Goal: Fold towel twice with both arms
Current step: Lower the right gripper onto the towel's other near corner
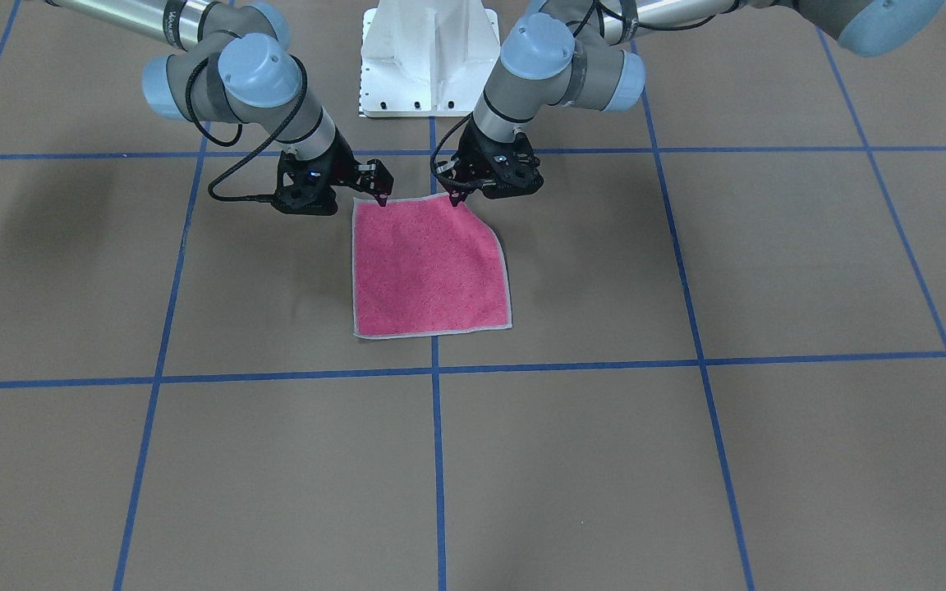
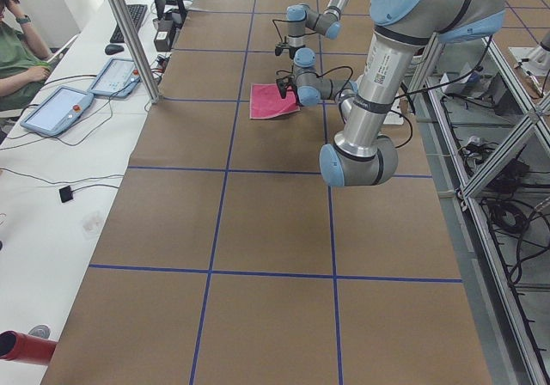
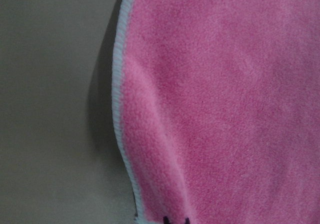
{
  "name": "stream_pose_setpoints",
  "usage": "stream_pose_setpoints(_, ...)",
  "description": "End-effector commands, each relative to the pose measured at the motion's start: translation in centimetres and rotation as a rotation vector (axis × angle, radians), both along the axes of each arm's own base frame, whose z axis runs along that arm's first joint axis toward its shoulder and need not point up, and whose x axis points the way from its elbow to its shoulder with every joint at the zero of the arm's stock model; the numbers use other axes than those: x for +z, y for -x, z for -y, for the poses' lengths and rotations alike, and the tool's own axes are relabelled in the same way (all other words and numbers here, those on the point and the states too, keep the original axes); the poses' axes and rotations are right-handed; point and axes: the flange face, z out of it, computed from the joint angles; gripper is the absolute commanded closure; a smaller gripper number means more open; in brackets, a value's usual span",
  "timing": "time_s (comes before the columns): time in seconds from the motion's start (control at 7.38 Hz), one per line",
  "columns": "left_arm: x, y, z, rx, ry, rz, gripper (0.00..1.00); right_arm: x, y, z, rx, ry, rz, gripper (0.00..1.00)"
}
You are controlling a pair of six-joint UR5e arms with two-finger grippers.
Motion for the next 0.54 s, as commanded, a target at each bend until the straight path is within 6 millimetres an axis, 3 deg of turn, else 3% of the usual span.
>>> stream_pose_setpoints(0.0,0.02,-0.05,-0.04,0.0,0.0,0.001,1.0,0.26,0.43,0.1,-0.001,0.003,-0.007,0.35)
stream_pose_setpoints(0.41,0.19,-0.03,0.06,-0.002,0.001,0.004,1.0,0.09,0.41,0.08,-0.002,0.003,-0.004,0.89)
